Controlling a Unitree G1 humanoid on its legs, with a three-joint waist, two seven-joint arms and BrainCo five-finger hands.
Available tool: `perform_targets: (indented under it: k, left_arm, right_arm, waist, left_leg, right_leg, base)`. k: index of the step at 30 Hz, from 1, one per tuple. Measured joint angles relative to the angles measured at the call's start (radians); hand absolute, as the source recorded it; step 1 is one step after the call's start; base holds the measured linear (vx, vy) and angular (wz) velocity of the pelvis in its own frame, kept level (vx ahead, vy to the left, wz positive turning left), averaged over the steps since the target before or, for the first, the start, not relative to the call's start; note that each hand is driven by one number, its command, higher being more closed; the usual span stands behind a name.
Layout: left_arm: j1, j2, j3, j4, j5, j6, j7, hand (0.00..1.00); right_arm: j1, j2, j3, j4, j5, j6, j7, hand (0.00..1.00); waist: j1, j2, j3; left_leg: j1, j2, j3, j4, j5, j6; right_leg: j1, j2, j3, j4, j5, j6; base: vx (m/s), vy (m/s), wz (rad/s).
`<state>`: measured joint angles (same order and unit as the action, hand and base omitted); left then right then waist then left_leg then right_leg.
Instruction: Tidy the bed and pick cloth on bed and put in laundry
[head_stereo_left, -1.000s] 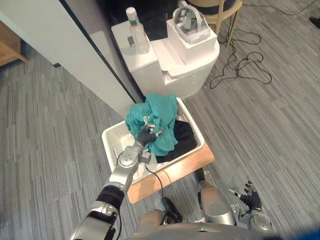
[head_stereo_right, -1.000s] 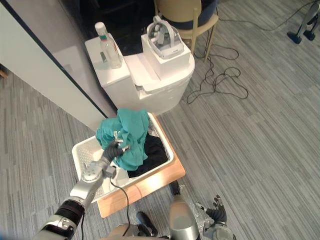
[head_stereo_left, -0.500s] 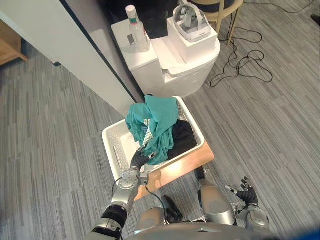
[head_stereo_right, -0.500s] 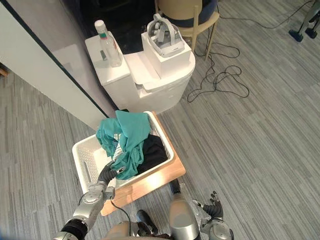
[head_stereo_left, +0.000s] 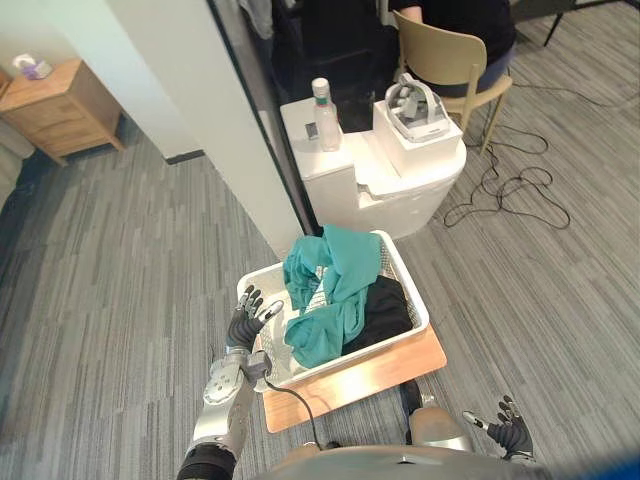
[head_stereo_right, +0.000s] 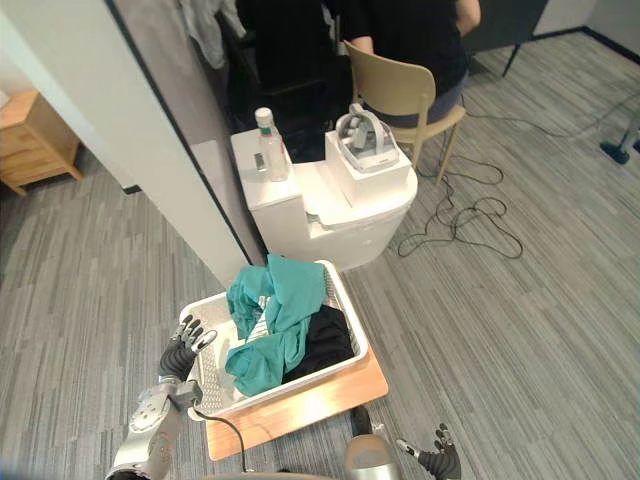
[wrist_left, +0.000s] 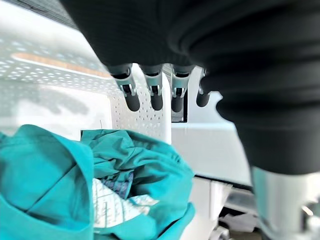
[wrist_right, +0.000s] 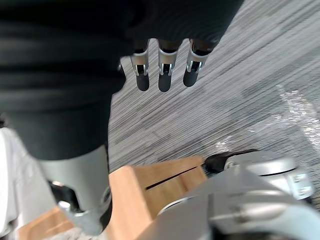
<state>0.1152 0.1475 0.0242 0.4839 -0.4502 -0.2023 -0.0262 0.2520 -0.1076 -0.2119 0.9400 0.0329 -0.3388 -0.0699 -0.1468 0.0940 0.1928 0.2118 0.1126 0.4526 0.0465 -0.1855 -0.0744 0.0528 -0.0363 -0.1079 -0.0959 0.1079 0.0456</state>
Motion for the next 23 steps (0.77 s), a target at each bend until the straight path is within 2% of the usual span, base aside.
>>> perform_targets:
  k: [3,9,14,15,17,20,23]
  left_arm:
    - [0.037,-0.001,0.031,0.000,-0.017,0.005,-0.013,0.00]
    - [0.115,-0.010,0.068,0.007,-0.079,0.069,-0.042,0.00]
    - [0.180,-0.039,0.096,0.168,-0.067,0.106,-0.068,0.00]
    - [0.185,-0.049,0.096,0.223,-0.066,0.123,-0.087,0.00]
    - [0.201,-0.071,0.101,0.302,-0.026,0.132,-0.129,0.00]
    - [0.227,-0.101,0.140,0.392,0.015,0.123,-0.146,0.00]
    - [0.225,-0.100,0.168,0.453,0.048,0.110,-0.104,0.00]
  right_arm:
    - [0.001,0.019,-0.012,0.002,-0.017,-0.007,0.020,0.00]
    - [0.000,0.019,-0.011,0.001,-0.018,-0.028,0.049,0.00]
    - [0.001,0.024,-0.011,0.008,-0.016,-0.055,0.114,0.00]
    - [0.001,0.027,-0.012,0.016,-0.015,-0.069,0.127,0.00]
    - [0.001,0.030,-0.012,0.023,-0.015,-0.074,0.145,0.00]
    - [-0.002,0.034,-0.024,0.039,-0.017,-0.083,0.159,0.00]
    - [-0.008,0.043,-0.054,0.054,-0.019,-0.084,0.163,0.00]
  waist:
    - [0.020,-0.016,-0.009]
    - [0.053,-0.042,-0.028]
    - [0.065,-0.060,-0.043]
    - [0.078,-0.061,-0.042]
    - [0.086,-0.061,-0.043]
    - [0.090,-0.067,-0.046]
    - [0.104,-0.066,-0.047]
  left_leg:
    - [0.019,-0.002,-0.024,-0.010,0.008,0.001]
    - [0.029,-0.013,-0.055,-0.026,0.029,0.006]
    - [0.038,-0.016,-0.081,-0.045,0.041,0.000]
    - [0.040,-0.016,-0.082,-0.046,0.041,-0.002]
    - [0.042,-0.015,-0.087,-0.047,0.042,-0.003]
    - [0.047,-0.013,-0.100,-0.059,0.048,-0.009]
    - [0.057,-0.008,-0.107,-0.065,0.051,-0.010]
  right_leg:
    - [0.025,-0.002,-0.019,-0.001,-0.001,-0.001]
    - [0.046,-0.017,-0.055,-0.006,-0.005,-0.002]
    - [0.061,-0.021,-0.076,-0.006,-0.017,-0.001]
    - [0.061,-0.020,-0.077,-0.006,-0.021,0.003]
    - [0.061,-0.019,-0.081,-0.006,-0.024,0.003]
    - [0.067,-0.018,-0.094,-0.006,-0.029,0.000]
    - [0.079,-0.013,-0.098,-0.006,-0.031,-0.005]
  base:
    - [-0.05,-0.026,0.17]
    - [-0.07,-0.030,0.17]
    - [-0.06,-0.032,0.15]
    - [-0.03,-0.023,0.02]
    - [-0.03,-0.018,0.07]
    - [0.00,-0.012,0.14]
    - [0.02,-0.003,0.08]
